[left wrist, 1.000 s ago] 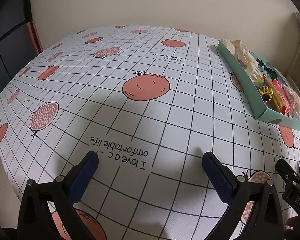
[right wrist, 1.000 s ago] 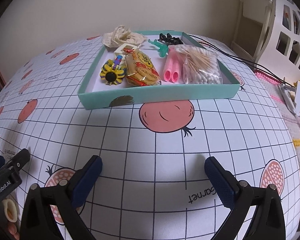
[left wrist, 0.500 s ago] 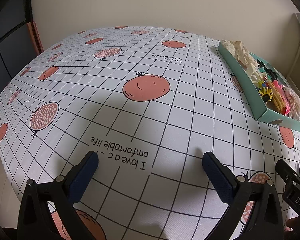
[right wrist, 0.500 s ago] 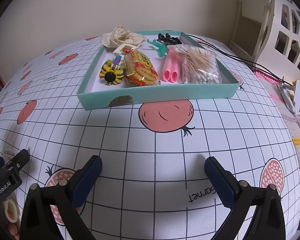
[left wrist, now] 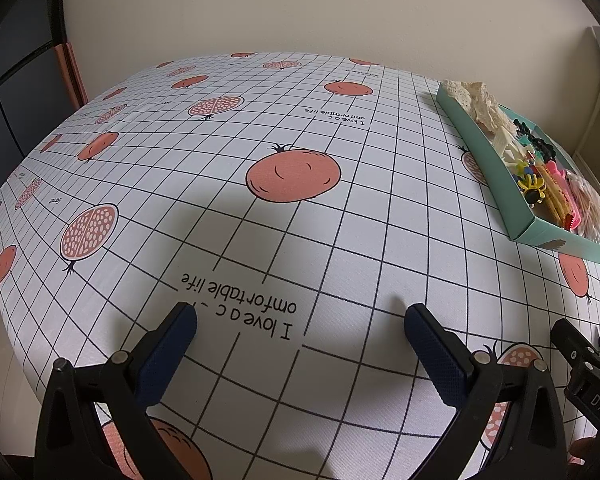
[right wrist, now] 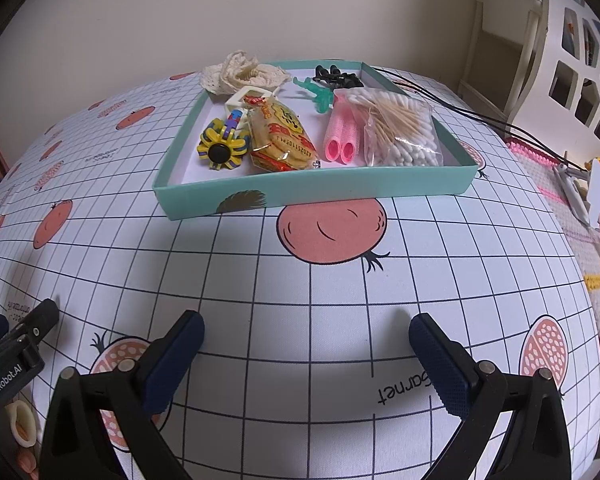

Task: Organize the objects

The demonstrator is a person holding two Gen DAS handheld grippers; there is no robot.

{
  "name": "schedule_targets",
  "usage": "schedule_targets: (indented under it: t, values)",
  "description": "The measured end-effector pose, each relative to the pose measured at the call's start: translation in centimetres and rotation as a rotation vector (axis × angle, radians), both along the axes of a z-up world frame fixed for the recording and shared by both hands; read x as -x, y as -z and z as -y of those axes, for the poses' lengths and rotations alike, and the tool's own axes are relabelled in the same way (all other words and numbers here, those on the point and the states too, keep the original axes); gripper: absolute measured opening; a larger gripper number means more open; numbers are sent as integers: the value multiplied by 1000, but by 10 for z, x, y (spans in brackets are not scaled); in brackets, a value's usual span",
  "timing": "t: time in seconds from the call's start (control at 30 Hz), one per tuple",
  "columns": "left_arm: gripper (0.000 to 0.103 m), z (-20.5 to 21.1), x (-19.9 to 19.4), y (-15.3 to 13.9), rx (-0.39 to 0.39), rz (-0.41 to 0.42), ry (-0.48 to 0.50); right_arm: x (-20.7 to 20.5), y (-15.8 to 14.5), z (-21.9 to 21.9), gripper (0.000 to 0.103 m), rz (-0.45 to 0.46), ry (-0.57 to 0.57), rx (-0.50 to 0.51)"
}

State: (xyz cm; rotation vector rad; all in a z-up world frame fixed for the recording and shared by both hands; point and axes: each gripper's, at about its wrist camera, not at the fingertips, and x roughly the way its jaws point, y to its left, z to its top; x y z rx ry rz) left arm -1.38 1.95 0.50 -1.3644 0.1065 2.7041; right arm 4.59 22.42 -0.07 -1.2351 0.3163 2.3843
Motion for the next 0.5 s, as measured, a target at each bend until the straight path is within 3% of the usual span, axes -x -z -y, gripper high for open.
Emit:
schedule_targets:
  t: [0.5]
  values:
    - [103, 2, 0, 0, 0, 0, 2, 0, 0, 0, 103, 0, 0, 0]
